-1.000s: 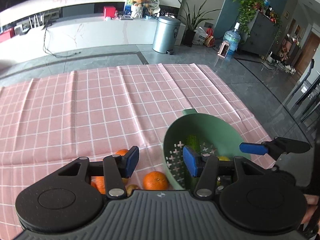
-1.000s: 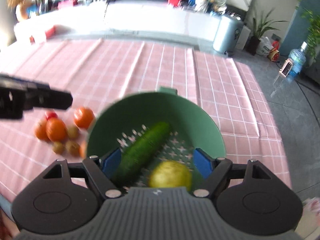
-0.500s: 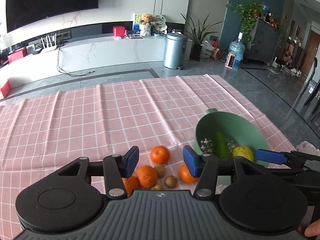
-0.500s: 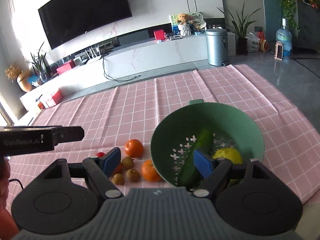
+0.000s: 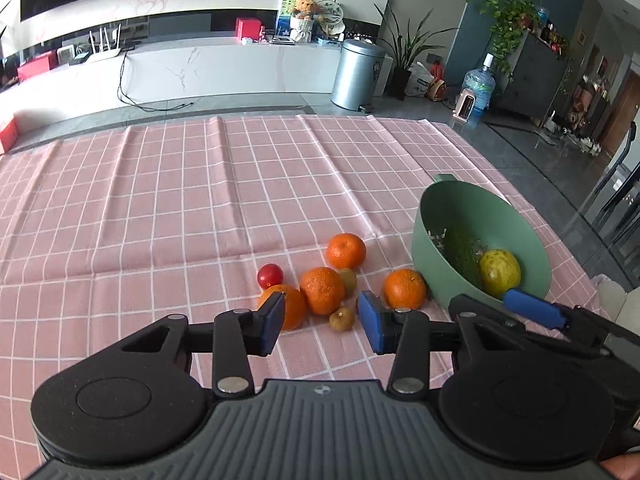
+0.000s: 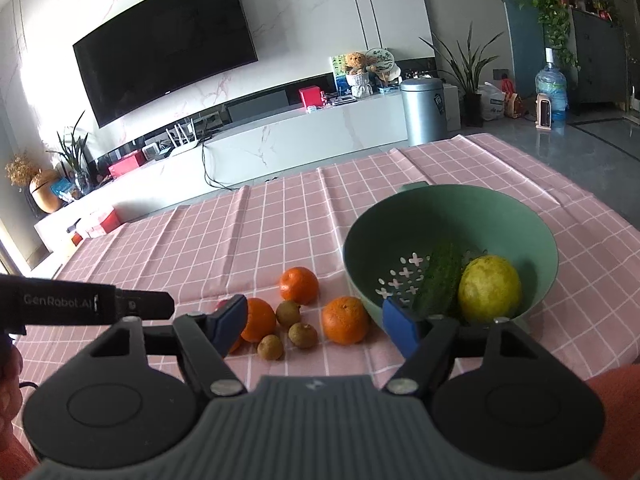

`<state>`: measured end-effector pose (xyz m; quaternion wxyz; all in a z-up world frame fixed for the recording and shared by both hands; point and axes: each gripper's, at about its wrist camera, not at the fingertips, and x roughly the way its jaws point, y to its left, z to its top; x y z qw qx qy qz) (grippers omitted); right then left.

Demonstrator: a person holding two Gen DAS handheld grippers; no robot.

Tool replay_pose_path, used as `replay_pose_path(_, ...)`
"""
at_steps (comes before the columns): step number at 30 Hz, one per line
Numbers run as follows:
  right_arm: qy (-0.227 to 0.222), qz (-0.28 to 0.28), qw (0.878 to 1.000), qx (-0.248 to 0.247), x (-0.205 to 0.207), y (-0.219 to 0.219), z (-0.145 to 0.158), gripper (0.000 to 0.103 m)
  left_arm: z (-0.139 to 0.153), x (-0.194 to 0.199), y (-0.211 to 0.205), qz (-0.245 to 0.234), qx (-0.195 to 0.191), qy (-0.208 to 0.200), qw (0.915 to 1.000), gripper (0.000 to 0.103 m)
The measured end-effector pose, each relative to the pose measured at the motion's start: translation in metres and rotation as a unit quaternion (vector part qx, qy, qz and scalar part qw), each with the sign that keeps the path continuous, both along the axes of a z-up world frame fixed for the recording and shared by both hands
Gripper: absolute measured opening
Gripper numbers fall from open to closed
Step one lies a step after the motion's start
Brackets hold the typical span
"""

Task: Organize fruits
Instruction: 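Grasp an orange with the left tool while the right tool grasps another orange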

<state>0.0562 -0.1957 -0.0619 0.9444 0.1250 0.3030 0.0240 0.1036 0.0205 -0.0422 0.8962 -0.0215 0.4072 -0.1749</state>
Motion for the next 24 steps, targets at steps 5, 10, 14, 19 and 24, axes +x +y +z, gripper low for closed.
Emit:
replay_pose_path(5,0.013,0.033,0.999,-0.039,0.005,0.018,-0.008,0.054,-0.011,0.009,0.008,0.0,-0.006,0.014,0.9999,0.043)
replay_pose_path(10,0.036,0.054,0.997,-0.048,0.019,0.025,-0.016,0.046,-0.025,0.017,0.006,-0.009,0.012,0.019,0.9997,0.043)
replay_pose_path(14,0.051,0.044,0.995,-0.079,0.031,0.031,-0.025,0.046,-0.04,0.026,0.005,-0.011,0.016,0.021,0.9996,0.044)
replay_pose_path(19,0.08,-0.014,0.996,-0.044,0.042,0.026,-0.038,0.046,-0.052,0.034,0.0,-0.011,0.031,0.021,0.9992,0.048)
replay_pose_path(24,0.096,-0.074,0.993,-0.009,0.049,0.019,-0.048,0.046,-0.062,0.04,0.0,-0.003,0.024,0.032,0.9992,0.049)
